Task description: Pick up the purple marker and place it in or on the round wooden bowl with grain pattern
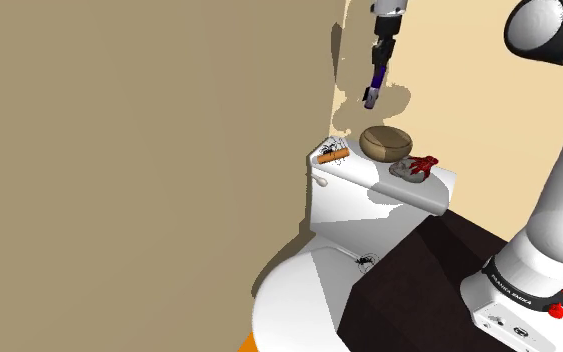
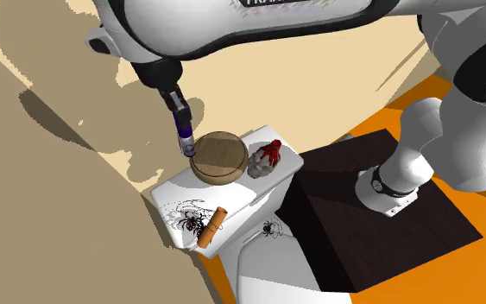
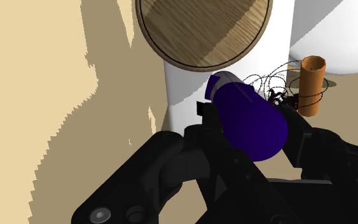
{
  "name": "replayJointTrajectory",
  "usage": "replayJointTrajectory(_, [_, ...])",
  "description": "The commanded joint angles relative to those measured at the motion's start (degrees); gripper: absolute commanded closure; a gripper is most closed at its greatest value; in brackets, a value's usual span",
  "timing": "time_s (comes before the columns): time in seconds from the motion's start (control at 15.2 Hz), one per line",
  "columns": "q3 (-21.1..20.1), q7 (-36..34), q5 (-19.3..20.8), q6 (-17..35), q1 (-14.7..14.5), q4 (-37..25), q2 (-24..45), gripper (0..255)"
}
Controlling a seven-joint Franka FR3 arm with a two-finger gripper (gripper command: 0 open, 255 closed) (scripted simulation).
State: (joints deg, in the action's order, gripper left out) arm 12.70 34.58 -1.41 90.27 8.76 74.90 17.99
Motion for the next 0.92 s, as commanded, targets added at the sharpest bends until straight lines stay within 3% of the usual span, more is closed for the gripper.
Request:
replayJointTrajectory(0.0, [0.65, 1.49, 0.70, 0.47, 0.59, 4.37, -3.99, 255])
replayJointTrajectory(0.33, [2.26, 5.00, 2.17, -0.42, 2.27, 10.00, -10.78, 255])
replayJointTrajectory(0.86, [2.17, 4.60, 2.45, 6.09, 2.06, 17.54, -11.83, 255])
